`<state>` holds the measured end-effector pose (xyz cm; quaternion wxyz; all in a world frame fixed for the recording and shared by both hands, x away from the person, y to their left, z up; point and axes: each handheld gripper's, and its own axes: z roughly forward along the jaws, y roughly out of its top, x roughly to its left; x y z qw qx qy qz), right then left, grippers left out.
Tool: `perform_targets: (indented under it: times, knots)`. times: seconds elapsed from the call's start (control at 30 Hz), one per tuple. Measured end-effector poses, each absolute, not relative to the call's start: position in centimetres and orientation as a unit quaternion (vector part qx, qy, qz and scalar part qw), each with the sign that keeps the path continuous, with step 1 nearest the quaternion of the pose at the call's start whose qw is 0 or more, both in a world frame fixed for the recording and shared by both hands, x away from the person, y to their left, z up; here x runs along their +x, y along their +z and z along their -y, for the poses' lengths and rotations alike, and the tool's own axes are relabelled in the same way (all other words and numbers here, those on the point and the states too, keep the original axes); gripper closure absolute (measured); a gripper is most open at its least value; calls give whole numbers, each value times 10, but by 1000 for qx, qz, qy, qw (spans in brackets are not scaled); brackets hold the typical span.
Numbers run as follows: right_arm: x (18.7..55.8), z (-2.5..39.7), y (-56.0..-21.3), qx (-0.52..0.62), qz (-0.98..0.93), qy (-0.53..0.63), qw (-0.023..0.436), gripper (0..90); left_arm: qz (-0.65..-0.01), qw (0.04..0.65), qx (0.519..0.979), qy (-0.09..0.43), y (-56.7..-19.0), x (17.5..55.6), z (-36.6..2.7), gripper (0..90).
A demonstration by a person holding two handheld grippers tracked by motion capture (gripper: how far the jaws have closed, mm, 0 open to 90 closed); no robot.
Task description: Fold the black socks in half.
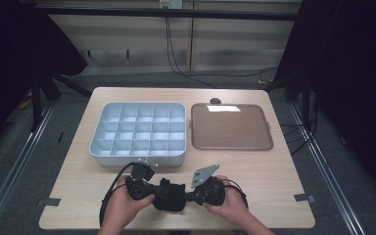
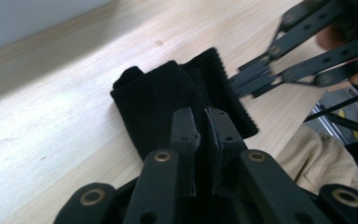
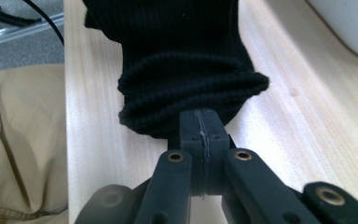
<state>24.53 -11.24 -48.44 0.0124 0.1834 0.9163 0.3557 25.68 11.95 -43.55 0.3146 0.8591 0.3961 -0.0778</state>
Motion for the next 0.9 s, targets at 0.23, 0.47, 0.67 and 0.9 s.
perform_targets:
  times: [0.23,0.47,0.67,0.9]
  knots:
    - [246,109,-486,184,-916,357,11,899,-381,320,864,-75,-438,255,-106,819]
    - [245,107,-486,186,-915,357,12,899,-374,312,871,-67,-446,256,-97,817]
    - [244,104,-487,182,-916,356,14,899,-367,302,877,-68,-454,256,-93,816]
    - [244,101,-488,182,-916,356,17,899,-367,290,882,-61,-459,255,-91,817]
